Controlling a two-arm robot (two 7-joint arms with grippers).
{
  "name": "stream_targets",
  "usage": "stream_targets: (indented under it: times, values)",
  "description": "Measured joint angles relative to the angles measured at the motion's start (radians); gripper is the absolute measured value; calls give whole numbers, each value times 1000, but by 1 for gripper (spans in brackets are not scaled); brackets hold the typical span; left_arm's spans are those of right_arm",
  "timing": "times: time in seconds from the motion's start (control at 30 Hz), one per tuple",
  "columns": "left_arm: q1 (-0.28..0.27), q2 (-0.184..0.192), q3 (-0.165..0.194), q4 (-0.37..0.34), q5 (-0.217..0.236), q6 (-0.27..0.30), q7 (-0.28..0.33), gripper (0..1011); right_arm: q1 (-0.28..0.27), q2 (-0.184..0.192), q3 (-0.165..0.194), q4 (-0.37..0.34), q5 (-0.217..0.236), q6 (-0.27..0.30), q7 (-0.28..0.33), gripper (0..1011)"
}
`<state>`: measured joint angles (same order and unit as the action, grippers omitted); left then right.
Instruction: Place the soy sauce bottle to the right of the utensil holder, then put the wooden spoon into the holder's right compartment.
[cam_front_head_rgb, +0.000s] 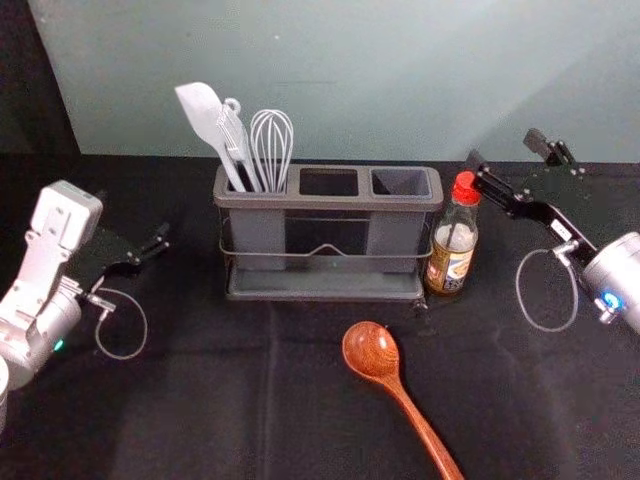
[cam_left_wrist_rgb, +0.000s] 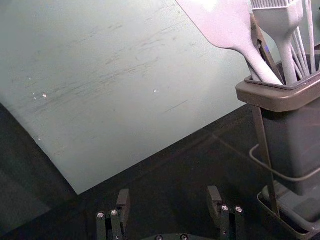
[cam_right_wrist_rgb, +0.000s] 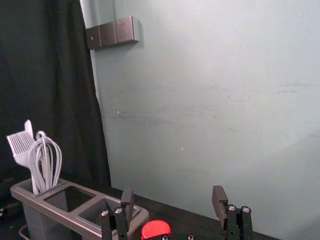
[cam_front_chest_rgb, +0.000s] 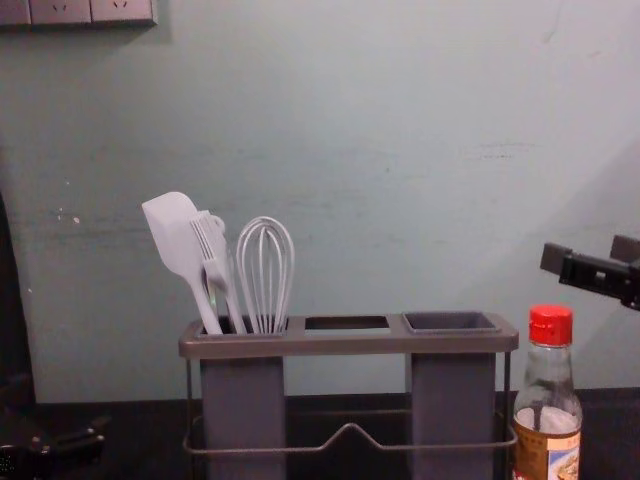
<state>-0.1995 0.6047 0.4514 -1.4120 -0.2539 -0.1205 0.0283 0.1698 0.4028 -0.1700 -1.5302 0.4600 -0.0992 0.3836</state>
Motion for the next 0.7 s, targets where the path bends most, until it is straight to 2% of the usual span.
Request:
stream_targets:
  times: [0.3, 0.7]
  values:
    - [0, 0, 0, 0, 0, 0, 0, 1005, -31, 12, -5, -68, -4, 0, 9, 1000]
    - [0, 0, 0, 0, 0, 0, 0, 1005, -121, 68, -67, -198, -26, -4, 67, 1000]
